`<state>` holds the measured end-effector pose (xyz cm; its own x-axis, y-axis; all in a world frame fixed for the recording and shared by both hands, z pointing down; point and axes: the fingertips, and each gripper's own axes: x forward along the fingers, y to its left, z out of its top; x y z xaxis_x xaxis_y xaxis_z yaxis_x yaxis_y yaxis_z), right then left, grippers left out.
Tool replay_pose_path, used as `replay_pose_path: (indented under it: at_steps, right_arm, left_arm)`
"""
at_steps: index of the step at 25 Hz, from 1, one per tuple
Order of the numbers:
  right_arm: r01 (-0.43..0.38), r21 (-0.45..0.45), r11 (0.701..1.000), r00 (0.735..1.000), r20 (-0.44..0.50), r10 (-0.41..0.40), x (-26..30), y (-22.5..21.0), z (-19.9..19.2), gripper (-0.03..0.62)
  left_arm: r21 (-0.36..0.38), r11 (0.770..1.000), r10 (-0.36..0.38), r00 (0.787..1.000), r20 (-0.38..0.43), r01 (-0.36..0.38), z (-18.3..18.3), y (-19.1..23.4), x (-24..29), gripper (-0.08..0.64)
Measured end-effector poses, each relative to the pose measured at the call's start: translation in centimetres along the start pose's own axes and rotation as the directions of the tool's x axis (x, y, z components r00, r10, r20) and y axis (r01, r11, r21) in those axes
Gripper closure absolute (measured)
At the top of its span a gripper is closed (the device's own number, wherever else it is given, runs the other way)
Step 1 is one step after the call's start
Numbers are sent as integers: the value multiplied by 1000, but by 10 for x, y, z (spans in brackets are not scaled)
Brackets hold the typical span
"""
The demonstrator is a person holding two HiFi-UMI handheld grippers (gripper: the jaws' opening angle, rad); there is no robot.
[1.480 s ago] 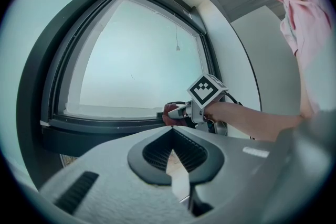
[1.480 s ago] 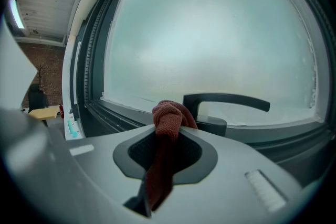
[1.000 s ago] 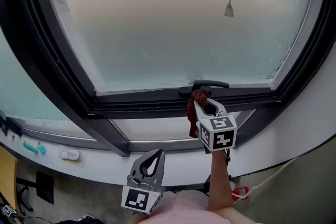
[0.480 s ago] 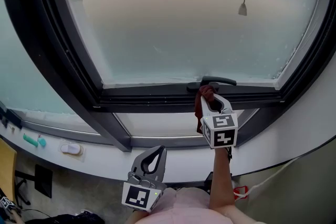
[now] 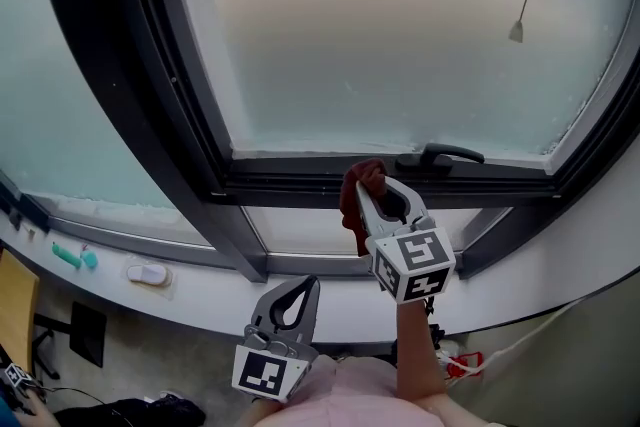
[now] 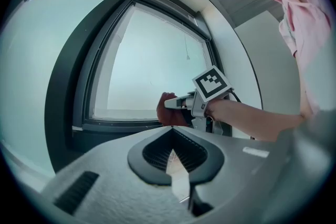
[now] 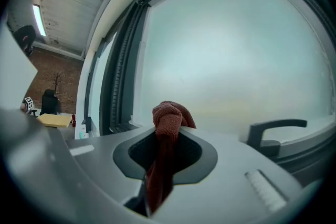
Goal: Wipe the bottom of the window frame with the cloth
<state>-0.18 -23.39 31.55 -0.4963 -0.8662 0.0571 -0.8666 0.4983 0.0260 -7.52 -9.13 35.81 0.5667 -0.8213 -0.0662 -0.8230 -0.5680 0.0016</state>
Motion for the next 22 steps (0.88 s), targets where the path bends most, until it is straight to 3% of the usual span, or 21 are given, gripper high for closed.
replay_pose_path:
  at_steps: [3, 8, 11, 15, 19, 22]
  right_arm:
    - [-69, -37, 997, 998, 5, 69, 20, 50, 5, 528]
    - [-179, -72, 981, 984, -18, 178, 52, 128, 1, 528]
    - [-226, -91, 970, 974, -45, 222, 71, 168, -9, 528]
    - [-244, -114, 963, 969, -71, 237, 93, 199, -21, 528]
    - [-239, -118, 964, 968, -112, 226, 111, 214, -37, 528]
    - [-216, -133, 967, 971, -135, 198, 122, 216, -46, 528]
  left_arm:
    - [-5, 1000, 30, 999, 25, -30, 7, 21, -15, 561]
    - [14, 997, 77, 996, -43, -77, -2, 56, -49, 561]
    - [-7, 994, 114, 994, -6, -114, 4, 77, -65, 561]
    - [28, 992, 126, 988, -88, -124, -13, 99, -89, 561]
    - [0, 988, 151, 988, -19, -151, 0, 116, -97, 561]
    - [13, 988, 153, 987, -50, -152, -5, 126, -105, 561]
